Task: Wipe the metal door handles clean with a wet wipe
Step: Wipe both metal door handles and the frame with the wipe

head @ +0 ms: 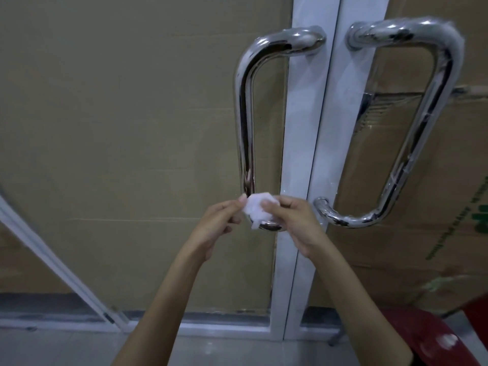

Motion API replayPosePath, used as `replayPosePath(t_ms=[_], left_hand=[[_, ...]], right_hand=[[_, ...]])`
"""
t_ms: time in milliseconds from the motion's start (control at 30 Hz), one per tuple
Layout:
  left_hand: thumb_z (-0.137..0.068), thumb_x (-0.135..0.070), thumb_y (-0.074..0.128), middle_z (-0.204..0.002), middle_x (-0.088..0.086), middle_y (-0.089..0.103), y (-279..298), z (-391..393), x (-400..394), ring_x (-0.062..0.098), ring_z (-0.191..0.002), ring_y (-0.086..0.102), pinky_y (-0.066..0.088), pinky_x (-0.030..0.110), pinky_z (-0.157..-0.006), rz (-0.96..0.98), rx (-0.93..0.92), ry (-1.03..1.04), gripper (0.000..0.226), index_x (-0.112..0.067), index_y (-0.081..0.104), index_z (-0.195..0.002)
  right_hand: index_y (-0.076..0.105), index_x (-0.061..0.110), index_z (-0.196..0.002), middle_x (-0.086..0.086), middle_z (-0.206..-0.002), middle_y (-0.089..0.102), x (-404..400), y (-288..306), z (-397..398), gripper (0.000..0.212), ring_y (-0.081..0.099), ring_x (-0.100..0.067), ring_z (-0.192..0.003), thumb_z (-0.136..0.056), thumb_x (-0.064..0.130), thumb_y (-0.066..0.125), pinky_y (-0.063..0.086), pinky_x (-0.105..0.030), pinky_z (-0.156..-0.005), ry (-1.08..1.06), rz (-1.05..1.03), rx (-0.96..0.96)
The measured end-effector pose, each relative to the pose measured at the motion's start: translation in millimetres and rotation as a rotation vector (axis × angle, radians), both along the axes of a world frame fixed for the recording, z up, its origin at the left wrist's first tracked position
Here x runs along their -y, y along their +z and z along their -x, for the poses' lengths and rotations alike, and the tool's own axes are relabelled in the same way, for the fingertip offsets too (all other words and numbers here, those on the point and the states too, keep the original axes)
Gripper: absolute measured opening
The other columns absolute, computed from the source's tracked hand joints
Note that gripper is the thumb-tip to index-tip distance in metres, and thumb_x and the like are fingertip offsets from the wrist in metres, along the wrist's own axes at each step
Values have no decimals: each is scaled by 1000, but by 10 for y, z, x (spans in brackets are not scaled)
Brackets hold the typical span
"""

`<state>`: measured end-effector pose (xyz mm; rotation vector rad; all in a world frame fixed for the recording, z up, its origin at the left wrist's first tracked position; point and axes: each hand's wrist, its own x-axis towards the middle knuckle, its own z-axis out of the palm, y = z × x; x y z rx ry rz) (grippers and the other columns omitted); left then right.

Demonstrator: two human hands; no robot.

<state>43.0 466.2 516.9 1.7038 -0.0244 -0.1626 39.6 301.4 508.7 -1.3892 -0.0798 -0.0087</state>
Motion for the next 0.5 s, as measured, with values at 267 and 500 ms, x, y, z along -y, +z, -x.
replayPosePath(t_ms=[267, 500], left_hand=[[-95, -34, 50, -106, -14, 63, -37, -54, -171, 10, -87, 54, 37, 21, -74, 118, -25, 74, 19, -24, 66, -98], [-96, -28, 48, -104, -16, 63, -117, -54, -289, 5, -83, 57, 38, 21, -77, 154, -47, 89, 18, -25, 65, -96]], right_hand=[[66, 13, -97, 19, -66, 57, -656, -47, -255, 27, 50, 4, -63, -98, 30, 45, 39, -14, -62, -555, 282, 352], [67, 15, -111, -4, -77, 69, -653, -938, -249, 32, 52, -37, -118, -98, 31, 42, 19, -23, -107, -581, 608, 197]])
